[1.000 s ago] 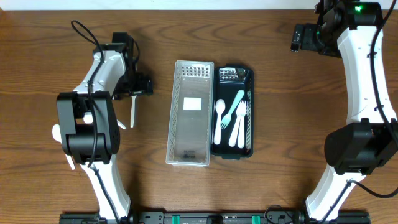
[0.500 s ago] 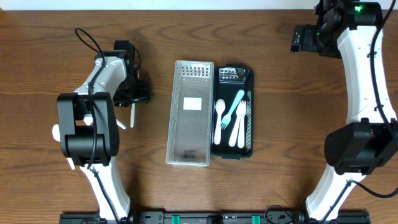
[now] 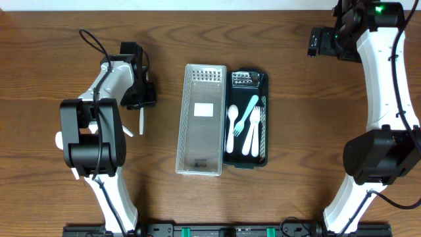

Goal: Pack container
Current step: 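Lower the left gripper onto a white spoon and grasp it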

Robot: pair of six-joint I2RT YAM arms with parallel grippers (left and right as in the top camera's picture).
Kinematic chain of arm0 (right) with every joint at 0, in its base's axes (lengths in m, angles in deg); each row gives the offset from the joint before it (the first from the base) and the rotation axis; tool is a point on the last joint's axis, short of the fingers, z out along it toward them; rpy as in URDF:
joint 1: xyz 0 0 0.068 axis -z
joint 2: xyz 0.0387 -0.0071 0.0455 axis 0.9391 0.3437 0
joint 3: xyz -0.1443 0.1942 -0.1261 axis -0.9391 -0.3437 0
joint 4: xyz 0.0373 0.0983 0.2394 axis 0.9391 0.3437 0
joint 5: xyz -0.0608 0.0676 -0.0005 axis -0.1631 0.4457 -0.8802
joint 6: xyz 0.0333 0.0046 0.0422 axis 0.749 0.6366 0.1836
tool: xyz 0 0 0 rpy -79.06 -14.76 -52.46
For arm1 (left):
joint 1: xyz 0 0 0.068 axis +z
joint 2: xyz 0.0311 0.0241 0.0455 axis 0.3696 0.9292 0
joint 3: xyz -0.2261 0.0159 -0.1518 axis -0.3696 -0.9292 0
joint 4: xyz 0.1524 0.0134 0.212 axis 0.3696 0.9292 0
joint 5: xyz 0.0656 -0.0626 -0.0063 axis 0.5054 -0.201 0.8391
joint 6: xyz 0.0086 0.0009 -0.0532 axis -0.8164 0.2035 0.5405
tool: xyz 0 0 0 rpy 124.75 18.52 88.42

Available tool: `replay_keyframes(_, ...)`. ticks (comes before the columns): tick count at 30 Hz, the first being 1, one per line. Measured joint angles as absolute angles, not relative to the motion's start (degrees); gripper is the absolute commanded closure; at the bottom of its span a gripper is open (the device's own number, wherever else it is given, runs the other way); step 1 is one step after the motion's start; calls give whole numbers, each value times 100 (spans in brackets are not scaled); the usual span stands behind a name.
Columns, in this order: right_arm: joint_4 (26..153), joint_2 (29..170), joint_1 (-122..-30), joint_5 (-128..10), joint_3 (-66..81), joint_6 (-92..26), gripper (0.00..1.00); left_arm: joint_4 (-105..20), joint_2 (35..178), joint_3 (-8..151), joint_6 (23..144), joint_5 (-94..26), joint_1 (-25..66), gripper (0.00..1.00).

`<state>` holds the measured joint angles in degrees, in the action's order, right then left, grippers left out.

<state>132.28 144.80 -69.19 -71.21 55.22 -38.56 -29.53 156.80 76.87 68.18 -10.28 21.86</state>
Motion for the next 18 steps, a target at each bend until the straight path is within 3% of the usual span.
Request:
replay_keyframes(7, 13247, 14480, -6919, -7136, 5522, -3856, 1, -3052, 15680, 7687, 6831, -1015, 2183, 80)
replay_keyframes(16, 13247, 14480, -6919, -7136, 5522, -3856, 1, -3065, 15680, 7687, 6814, -1015, 2183, 81)
replay_keyframes(18, 13250, 14480, -6919, -7136, 5522, -3856, 1, -3065, 15680, 7687, 6836, -1017, 2183, 87)
